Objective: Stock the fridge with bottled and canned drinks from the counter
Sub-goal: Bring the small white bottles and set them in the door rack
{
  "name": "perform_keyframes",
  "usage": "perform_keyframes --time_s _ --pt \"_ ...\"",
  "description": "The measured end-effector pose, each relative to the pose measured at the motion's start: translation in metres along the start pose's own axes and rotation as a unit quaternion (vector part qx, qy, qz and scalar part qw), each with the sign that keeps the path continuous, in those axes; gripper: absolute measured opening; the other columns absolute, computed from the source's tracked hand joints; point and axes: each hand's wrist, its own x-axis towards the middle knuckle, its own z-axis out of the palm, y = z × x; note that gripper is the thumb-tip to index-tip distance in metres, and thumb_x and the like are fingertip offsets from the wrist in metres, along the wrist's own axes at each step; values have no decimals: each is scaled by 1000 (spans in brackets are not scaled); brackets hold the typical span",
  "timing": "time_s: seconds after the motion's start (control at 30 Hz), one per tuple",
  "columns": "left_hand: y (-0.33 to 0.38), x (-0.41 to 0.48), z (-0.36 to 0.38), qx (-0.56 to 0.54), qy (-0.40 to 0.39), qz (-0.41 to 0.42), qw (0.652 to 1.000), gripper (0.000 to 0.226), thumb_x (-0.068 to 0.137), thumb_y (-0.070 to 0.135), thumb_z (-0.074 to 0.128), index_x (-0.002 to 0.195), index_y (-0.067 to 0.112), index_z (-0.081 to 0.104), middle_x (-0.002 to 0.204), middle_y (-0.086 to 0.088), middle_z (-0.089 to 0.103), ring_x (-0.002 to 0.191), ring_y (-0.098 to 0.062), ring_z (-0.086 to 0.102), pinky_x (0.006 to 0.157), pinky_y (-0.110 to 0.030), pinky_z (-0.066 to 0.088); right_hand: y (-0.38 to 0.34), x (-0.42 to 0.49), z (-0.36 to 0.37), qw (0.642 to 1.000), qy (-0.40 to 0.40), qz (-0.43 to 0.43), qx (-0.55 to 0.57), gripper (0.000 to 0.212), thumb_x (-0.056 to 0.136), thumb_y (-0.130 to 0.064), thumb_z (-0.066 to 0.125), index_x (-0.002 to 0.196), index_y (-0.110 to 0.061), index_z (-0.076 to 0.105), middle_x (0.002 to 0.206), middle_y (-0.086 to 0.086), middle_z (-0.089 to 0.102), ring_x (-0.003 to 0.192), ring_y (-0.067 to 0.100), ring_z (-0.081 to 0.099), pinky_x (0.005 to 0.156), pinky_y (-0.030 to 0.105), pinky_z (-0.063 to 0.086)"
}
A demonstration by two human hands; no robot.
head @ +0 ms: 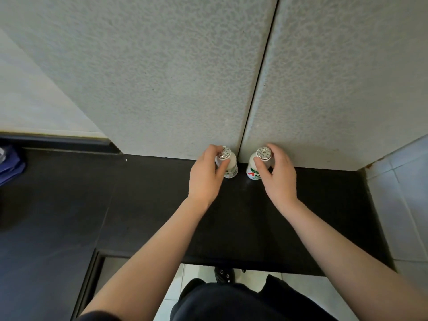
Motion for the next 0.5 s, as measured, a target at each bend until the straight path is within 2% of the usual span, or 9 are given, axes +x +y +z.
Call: perform_keyframes --time_s 0.1,0.23,0.33,0.4,0.5 --pt "-2 -15 -6 -32 28 -22 999 26 93 24 57 118 23 50 111 7 61 90 -13 61 83 -38 52 2 -4 -2 1000 -13 -3 -6 43 89 -35 57 124 -9 54 120 7 59 113 20 55 95 35 46" --pt "-5 -54 -19 -75 55 -43 995 44 95 26 53 137 26 41 128 16 48 117 -7 53 101 -35 47 0 -20 -3 1000 -18 -9 9 43 89 -40 53 121 -11 54 115 5 60 107 18 57 89 32 49" --pt "-10 -93 -38 -81 86 -60 991 43 95 28 53 136 32 40 120 32 45 116 -1 52 99 -30 48 -15 -37 -1 998 -41 -6 53 50 87 -46 48 122 -12 53 115 3 60 107 15 58 87 33 52" --pt "-12 -125 -53 -92 128 -82 984 38 94 27 54 130 36 43 118 34 47 111 0 54 94 -23 49 -28 -52 4 993 -72 -7 95 51 86 -47 49 123 -13 53 115 0 60 107 12 58 87 33 53" --pt "-17 -177 -73 -92 214 -108 967 32 90 34 56 119 47 47 112 24 54 105 -3 57 85 -14 47 -52 -82 16 978 -131 -28 157 55 82 -55 47 121 -16 54 108 -11 56 96 -1 58 76 15 53"
